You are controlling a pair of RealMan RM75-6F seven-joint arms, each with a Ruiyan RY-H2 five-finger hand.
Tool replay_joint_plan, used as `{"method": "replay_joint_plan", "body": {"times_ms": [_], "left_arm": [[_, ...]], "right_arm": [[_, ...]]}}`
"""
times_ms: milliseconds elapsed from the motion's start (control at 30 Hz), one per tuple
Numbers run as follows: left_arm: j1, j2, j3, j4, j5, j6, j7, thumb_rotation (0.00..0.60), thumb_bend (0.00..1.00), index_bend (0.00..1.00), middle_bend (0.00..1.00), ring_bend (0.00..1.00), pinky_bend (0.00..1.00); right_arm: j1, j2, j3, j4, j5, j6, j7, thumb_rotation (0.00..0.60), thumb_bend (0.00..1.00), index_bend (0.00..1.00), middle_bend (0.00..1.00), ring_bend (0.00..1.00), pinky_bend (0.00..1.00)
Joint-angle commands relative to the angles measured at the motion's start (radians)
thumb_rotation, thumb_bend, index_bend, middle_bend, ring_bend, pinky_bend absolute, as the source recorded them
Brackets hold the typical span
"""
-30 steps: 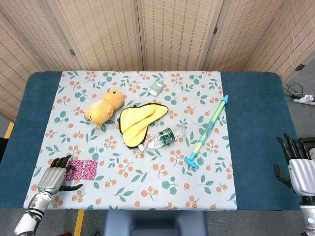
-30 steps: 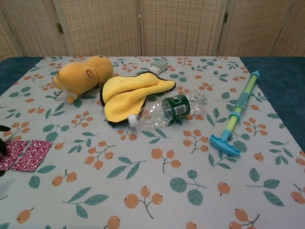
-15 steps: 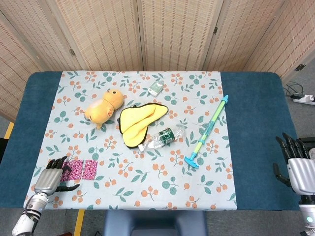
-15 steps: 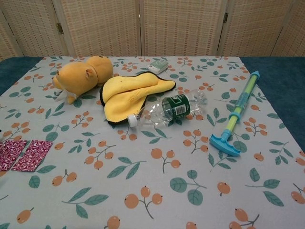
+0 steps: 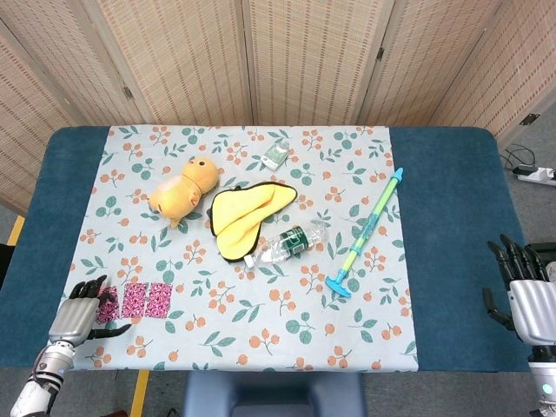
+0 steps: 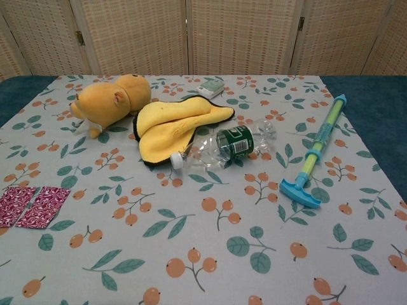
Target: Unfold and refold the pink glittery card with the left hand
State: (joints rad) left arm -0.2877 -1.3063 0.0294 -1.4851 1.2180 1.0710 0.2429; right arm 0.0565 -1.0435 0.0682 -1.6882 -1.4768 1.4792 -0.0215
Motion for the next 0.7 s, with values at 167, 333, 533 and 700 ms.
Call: {"method": "replay_joint_plan", "body": {"times_ms": [167, 333, 533, 700], "left_arm": [[-0.035, -0.004, -0.013, -0.037, 0.05, -0.018, -0.012, 0.3, 0.14, 0.26, 0.0, 0.0, 0.0], [-0.077, -0.004, -0.023, -0.073, 0.029, -0.06, 0.069, 0.414, 0.14, 0.21, 0.0, 0.0, 0.0], [-0.112, -0.022, -0.041, -0.08, -0.019, -0.087, 0.132, 0.488, 0.15, 0.2, 0.0, 0.0, 0.0], [-0.143, -0.039, -0.056, -0.077, -0.055, -0.112, 0.164, 0.536, 0.16, 0.22, 0.0, 0.0, 0.0]], "right_arm": [[0.0, 0.0, -0.001, 0.004, -0.003, 0.0, 0.005, 0.6, 0.52, 0.0, 0.0, 0.0, 0.0], [-0.01, 0.001, -0.003, 0.013, 0.001, 0.01, 0.018, 0.6, 0.52, 0.0, 0.0, 0.0, 0.0], [-0.012, -0.003, -0.003, 0.028, 0.009, 0.006, 0.032, 0.6, 0.52, 0.0, 0.0, 0.0, 0.0], [-0.008, -0.006, -0.001, 0.035, 0.011, -0.001, 0.036, 0.6, 0.52, 0.0, 0.0, 0.0, 0.0]]}}
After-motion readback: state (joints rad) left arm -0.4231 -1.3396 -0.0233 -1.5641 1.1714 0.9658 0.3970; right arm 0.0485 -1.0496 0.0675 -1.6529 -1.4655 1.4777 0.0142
